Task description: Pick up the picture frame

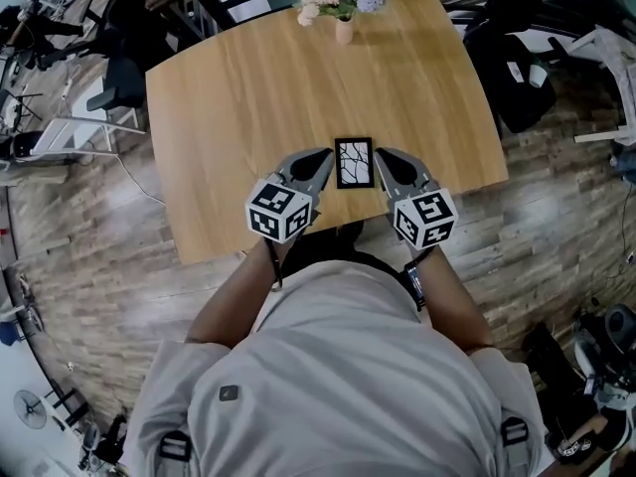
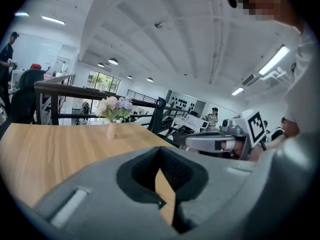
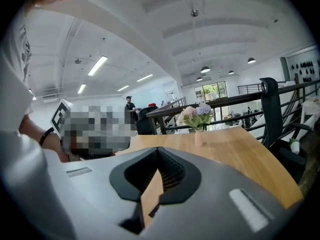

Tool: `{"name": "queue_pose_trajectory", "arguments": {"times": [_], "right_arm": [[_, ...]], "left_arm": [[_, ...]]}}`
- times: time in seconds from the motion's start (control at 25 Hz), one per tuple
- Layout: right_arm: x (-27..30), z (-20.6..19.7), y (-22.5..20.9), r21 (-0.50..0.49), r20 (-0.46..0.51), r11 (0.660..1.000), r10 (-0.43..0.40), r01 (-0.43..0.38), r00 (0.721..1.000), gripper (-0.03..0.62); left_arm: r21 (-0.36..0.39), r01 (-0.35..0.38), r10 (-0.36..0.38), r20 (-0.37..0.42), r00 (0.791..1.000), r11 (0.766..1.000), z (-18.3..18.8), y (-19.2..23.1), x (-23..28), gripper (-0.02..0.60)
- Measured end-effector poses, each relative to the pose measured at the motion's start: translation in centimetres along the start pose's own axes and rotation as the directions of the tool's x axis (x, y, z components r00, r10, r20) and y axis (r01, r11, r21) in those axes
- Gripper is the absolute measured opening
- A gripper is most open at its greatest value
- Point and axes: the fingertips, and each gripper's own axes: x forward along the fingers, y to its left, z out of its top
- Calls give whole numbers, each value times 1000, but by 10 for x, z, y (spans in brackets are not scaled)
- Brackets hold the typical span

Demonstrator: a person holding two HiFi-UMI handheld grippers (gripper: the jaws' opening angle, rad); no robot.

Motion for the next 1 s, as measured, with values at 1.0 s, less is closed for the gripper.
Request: {"name": "queue_pose_trajectory", "arguments": {"times": [1.0], "right_arm": [[66, -167, -71, 201, -372, 977, 15, 65, 928, 78]], "left_arm": [[-213, -66, -14, -355, 935, 975, -159, 77, 91, 56]]}}
